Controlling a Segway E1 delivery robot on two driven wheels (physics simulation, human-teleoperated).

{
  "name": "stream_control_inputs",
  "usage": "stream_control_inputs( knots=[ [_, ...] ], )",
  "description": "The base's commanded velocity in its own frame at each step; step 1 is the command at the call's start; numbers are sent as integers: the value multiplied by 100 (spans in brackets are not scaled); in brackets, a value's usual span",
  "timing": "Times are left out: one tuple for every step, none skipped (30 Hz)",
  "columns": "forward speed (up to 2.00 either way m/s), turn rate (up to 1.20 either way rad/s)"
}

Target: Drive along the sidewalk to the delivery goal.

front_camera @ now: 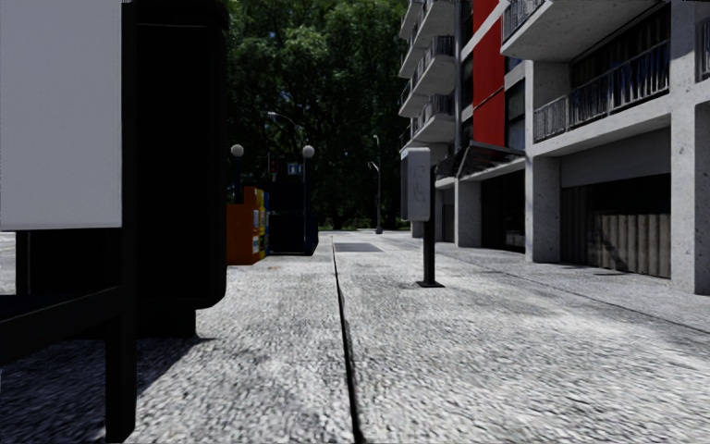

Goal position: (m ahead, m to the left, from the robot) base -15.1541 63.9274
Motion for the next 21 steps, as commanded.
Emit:
stream_control_inputs(
  knots=[
    [200,31],
    [200,31],
    [200,29],
    [200,29],
    [200,24],
    [200,23],
    [200,21],
    [200,8],
    [200,8],
    [200,0],
    [200,0],
    [200,0],
    [200,0],
    [200,0],
    [200,0],
    [200,0],
    [200,0],
    [200,0],
    [200,0],
    [200,0],
    [200,0]
  ],
)
